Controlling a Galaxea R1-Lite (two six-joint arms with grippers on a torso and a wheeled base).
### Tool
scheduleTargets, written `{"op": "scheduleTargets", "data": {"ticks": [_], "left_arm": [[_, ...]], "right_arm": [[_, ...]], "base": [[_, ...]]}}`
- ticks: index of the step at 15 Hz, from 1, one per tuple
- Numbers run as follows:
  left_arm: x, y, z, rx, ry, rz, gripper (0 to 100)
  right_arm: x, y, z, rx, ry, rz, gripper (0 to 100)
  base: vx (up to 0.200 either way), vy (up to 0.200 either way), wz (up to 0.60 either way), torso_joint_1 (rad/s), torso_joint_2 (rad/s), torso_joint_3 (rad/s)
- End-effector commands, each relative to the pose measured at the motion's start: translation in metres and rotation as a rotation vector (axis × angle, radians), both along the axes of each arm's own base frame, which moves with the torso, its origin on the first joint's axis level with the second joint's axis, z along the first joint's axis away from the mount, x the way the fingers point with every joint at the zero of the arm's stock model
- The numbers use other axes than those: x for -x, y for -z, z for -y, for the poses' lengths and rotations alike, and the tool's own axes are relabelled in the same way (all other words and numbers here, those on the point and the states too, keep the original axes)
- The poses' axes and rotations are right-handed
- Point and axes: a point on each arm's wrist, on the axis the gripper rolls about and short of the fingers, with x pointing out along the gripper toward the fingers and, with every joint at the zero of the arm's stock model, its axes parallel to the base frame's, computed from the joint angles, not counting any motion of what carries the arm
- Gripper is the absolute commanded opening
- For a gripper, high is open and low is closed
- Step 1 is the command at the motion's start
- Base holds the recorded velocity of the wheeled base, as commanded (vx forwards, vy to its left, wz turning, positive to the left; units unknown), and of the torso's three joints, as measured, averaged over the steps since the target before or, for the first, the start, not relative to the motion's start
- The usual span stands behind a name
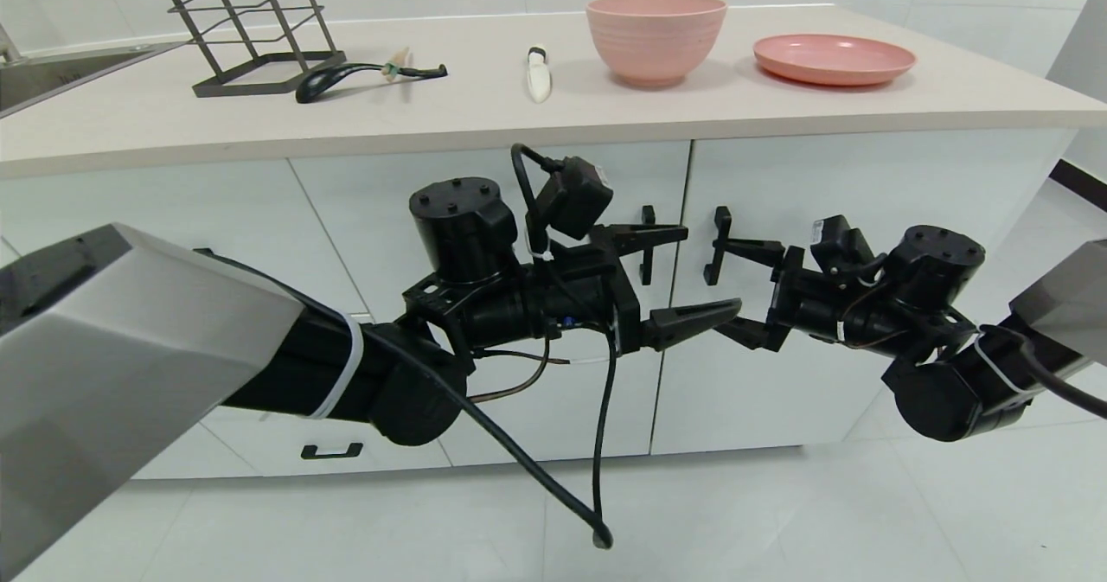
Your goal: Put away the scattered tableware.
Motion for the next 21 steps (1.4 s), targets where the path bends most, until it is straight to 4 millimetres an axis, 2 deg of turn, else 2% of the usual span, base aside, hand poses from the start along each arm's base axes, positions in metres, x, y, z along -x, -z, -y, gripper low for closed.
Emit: {"op": "scheduleTargets", "data": {"ticks": [1,5,7,12,14,18,21], "left_arm": [[-0.006,-0.004,0.005,0.020,-0.008,0.008,100],[-0.008,-0.002,0.007,0.019,-0.011,0.007,100],[-0.010,0.001,0.007,0.019,-0.034,0.003,100],[-0.025,0.005,0.020,0.040,-0.053,0.023,100],[-0.027,0.005,0.030,0.059,-0.031,0.045,100],[-0.027,0.014,0.071,0.082,0.048,0.068,100],[-0.016,0.014,0.084,0.081,0.124,0.074,100]], "right_arm": [[0.003,-0.003,-0.001,0.006,-0.036,0.011,100],[0.013,-0.005,-0.005,0.020,-0.102,0.007,100],[0.038,-0.005,0.000,0.037,-0.117,-0.020,100],[0.077,-0.006,0.011,0.054,-0.135,-0.075,100],[0.081,-0.005,0.012,0.056,-0.137,-0.081,100],[0.081,0.000,0.014,0.060,-0.128,-0.099,100],[0.070,0.010,0.033,0.063,-0.059,-0.127,100]], "base": [[0.000,0.000,0.00,0.000,0.00,0.000],[0.000,0.000,0.00,0.000,0.00,0.000],[0.000,0.000,0.00,0.000,0.00,0.000],[0.000,0.000,0.00,0.000,0.00,0.000],[0.000,0.000,0.00,0.000,0.00,0.000],[0.000,0.000,0.00,0.000,0.00,0.000],[0.000,0.000,0.00,0.000,0.00,0.000]]}}
